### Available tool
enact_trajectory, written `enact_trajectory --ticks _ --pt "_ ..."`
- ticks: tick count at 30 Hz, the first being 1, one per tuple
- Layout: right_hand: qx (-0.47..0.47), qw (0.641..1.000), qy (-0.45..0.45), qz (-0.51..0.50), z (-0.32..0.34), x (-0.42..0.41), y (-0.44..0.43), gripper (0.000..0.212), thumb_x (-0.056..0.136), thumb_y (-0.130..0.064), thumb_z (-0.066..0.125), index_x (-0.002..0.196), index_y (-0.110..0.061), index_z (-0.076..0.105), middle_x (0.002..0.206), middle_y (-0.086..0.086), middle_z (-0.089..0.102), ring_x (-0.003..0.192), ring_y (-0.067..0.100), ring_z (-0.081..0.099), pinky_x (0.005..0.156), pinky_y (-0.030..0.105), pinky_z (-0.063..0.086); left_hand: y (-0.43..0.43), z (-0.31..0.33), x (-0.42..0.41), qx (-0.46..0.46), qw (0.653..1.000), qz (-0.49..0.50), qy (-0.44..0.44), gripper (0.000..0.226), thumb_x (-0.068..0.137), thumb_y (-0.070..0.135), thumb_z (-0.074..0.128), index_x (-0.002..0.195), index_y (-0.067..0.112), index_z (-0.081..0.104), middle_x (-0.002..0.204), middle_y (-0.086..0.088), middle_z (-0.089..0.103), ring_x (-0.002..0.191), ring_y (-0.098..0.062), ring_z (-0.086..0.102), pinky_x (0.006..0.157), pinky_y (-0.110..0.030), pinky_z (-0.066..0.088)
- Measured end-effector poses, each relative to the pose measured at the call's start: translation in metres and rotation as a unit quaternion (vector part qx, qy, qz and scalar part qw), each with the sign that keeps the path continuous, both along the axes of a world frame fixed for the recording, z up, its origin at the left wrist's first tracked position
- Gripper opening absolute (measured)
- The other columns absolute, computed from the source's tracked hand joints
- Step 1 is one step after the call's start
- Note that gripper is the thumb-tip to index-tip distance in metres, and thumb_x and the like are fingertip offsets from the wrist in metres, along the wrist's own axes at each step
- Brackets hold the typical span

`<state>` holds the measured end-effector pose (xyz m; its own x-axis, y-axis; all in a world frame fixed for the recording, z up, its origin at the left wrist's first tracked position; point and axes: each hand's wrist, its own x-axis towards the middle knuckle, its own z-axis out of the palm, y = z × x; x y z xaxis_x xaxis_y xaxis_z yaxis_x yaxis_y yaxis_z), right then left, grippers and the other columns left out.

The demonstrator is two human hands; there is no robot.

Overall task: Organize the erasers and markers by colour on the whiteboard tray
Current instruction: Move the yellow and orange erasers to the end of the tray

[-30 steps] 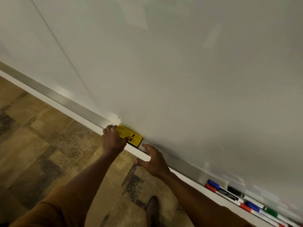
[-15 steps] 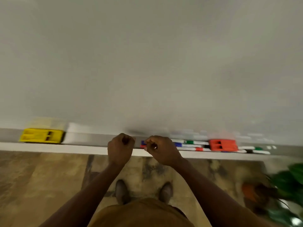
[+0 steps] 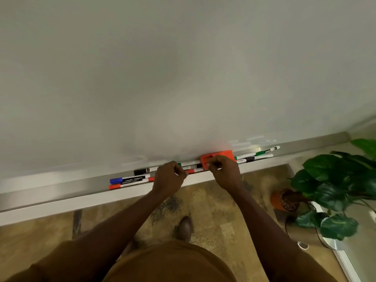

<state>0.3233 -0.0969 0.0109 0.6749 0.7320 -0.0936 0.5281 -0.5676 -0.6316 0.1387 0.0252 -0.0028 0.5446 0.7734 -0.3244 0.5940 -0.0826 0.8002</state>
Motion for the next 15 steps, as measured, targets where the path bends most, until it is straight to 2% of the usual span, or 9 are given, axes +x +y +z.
enact_trajectory --ticks 5,10,13,15 --pt "-0.001 0.996 -0.032 -0.084 -0.007 0.037 -0.018 0.019 0.088 -0.019 0.073 0.107 -0.018 0.077 0.106 0.004 0.074 0.096 0.023 0.070 0.084 0.031 0.050 -0.017 0.003 0.036 -0.047 0.998 0.024 -0.019 0.028 0.080 0.032 0.089 0.088 0.012 0.071 0.091 0.001 0.074 0.085 -0.014 0.068 0.075 -0.034 0.053" --pt "-0.033 0.993 -0.028 -0.107 -0.013 0.063 -0.026 0.042 0.090 -0.029 0.075 0.129 -0.015 0.068 0.125 0.014 0.066 0.117 0.031 0.060 0.091 0.036 0.047 -0.034 0.005 0.065 -0.073 0.996 0.050 -0.025 0.043 0.078 0.038 0.091 0.105 0.015 0.066 0.108 0.000 0.070 0.098 -0.018 0.067 0.080 -0.032 0.052" --pt "-0.038 0.993 0.020 -0.112 -0.016 0.073 -0.025 0.051 0.089 -0.035 0.076 0.134 -0.013 0.065 0.127 0.014 0.068 0.116 0.030 0.063 0.095 0.039 0.050 -0.043 0.007 0.080 -0.094 0.992 0.073 -0.030 0.049 0.078 0.036 0.091 0.113 0.017 0.063 0.118 0.001 0.068 0.106 -0.018 0.066 0.082 -0.029 0.049" --pt "-0.034 0.993 0.048 -0.105 -0.019 0.076 -0.025 0.050 0.090 -0.036 0.075 0.134 -0.014 0.065 0.123 0.011 0.071 0.112 0.028 0.067 0.094 0.041 0.054 -0.047 0.009 0.089 -0.105 0.991 0.082 -0.028 0.049 0.078 0.036 0.091 0.113 0.019 0.062 0.119 0.002 0.068 0.106 -0.018 0.067 0.084 -0.029 0.049"
